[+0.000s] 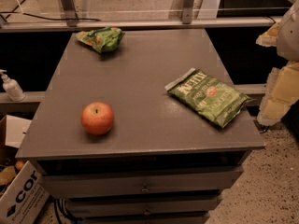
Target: Move apple near green rice chip bag
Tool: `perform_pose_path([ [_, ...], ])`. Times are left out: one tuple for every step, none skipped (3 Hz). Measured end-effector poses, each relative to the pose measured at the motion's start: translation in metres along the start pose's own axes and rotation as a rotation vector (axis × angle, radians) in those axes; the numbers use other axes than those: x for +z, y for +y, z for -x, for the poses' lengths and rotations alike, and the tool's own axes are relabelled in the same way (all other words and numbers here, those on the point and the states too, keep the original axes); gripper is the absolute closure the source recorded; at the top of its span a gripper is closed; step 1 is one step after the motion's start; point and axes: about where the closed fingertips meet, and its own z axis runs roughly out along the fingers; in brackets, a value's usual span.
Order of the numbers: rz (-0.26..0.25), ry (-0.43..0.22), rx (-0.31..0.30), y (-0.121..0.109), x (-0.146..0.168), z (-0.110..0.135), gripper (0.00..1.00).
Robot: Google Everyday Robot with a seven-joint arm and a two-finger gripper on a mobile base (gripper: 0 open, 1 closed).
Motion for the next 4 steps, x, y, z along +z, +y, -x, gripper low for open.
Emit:
perform_pose_path([
  [-0.006,-0.016,-0.006,-0.003,-0.002,0.001,0.0],
  [0.019,-0.108,0.021,0.002,0.01,0.026,0.0],
  [0.061,-0.254,0.053,0.009,0.027,0.063,0.0],
  [0.114,-0.448,0.063,0.018,0.041,0.114,0.0],
])
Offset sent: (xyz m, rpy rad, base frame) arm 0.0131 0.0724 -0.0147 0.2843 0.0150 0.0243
